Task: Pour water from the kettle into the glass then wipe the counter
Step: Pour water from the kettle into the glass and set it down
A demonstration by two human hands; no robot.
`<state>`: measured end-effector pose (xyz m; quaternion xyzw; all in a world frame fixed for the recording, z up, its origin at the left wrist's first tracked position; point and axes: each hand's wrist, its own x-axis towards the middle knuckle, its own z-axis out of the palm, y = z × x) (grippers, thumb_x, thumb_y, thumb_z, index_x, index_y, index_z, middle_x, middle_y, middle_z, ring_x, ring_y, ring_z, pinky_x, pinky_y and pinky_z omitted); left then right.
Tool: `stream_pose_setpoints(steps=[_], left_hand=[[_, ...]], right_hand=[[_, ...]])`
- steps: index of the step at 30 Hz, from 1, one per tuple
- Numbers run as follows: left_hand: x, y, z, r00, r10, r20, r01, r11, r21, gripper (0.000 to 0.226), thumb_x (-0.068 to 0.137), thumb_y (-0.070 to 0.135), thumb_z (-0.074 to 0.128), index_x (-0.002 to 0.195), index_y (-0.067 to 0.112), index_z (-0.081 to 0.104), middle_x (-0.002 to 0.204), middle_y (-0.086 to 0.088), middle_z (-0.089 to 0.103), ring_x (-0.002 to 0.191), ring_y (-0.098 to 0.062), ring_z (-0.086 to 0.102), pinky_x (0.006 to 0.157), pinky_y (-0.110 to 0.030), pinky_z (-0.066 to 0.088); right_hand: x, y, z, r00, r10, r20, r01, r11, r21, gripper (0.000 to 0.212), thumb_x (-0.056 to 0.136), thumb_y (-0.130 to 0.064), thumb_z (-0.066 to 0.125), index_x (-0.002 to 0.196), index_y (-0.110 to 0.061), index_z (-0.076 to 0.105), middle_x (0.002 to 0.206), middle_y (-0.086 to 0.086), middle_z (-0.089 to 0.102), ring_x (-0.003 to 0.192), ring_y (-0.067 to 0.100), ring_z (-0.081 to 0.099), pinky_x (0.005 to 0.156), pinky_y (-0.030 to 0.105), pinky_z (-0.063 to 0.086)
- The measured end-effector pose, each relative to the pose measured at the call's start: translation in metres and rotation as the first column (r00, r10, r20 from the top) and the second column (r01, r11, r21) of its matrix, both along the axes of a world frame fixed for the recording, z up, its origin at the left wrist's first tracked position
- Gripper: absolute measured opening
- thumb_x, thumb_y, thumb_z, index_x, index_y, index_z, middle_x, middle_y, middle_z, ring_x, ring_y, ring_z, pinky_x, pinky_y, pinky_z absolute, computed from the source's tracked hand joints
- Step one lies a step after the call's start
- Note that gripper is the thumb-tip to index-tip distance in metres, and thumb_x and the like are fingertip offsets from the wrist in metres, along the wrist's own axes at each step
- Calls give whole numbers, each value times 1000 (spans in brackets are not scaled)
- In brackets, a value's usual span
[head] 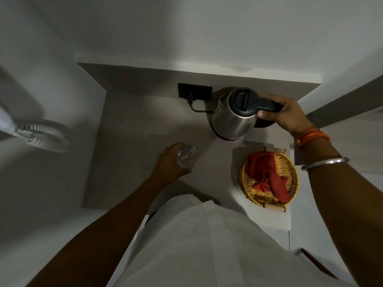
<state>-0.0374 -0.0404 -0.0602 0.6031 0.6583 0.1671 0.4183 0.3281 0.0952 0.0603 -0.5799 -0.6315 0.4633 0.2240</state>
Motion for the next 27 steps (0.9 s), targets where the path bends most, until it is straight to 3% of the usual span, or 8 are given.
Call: stream_pose_setpoints(steps=[3,7,9,12,13,17,21,27], left_hand=[[-1,-4,-4,998,24,62,-24,1000,7,85,51,27,103,128,24,66,125,25,66,113,6,61,100,-9,42],[5,0,7,983,99,154,-100,995,0,82,56,27,101,120,53,58,115,43,65,107,20,62,87,1,43],[7,6,10,980,129,152,-129,992,-12,81,55,35,98,121,56,57,117,34,69,109,11,65,90,-9,50],[11,18,13,982,148,115,-146,989,-27,91,49,50,93,131,29,62,125,9,72,115,-13,68,99,-33,56],[12,21,15,985,147,96,-145,989,-27,95,48,53,93,133,26,62,127,5,71,116,-17,68,99,-35,56],[16,31,20,993,122,6,-122,993,2,102,53,48,101,141,23,56,136,-4,65,123,-24,62,101,-35,52],[18,33,23,996,80,-37,-77,994,72,104,55,51,100,144,19,57,140,-7,62,130,-26,54,100,-29,41],[20,34,35,996,57,-67,-50,993,105,105,53,49,102,143,16,59,140,-5,64,133,-28,53,108,-46,48]], right_hand=[[0,4,1,999,-18,-45,18,1000,-13,61,85,8,74,144,1,58,143,15,64,130,25,62,117,45,46],[-14,10,12,998,17,-54,-18,1000,-13,59,85,9,74,142,0,61,137,18,68,126,35,64,109,46,52],[-25,14,24,995,96,-38,-96,995,1,58,84,7,77,139,-4,64,127,18,73,117,31,69,101,43,57],[-45,18,44,960,274,55,-277,958,75,53,81,3,82,129,-14,71,110,-2,77,101,4,72,92,25,56],[-53,20,51,943,322,86,-329,940,91,50,80,1,84,126,-15,74,108,-4,78,99,4,73,92,24,56],[-82,23,80,853,460,246,-486,872,53,45,78,-13,88,120,-27,78,109,-6,81,100,13,74,95,46,58],[-112,20,101,729,573,374,-604,796,-41,37,77,-27,87,114,-32,81,106,-13,79,97,11,73,92,46,58],[-138,17,113,654,565,503,-605,790,-101,32,75,-38,87,106,-31,82,94,-11,79,87,13,71,82,40,59]])
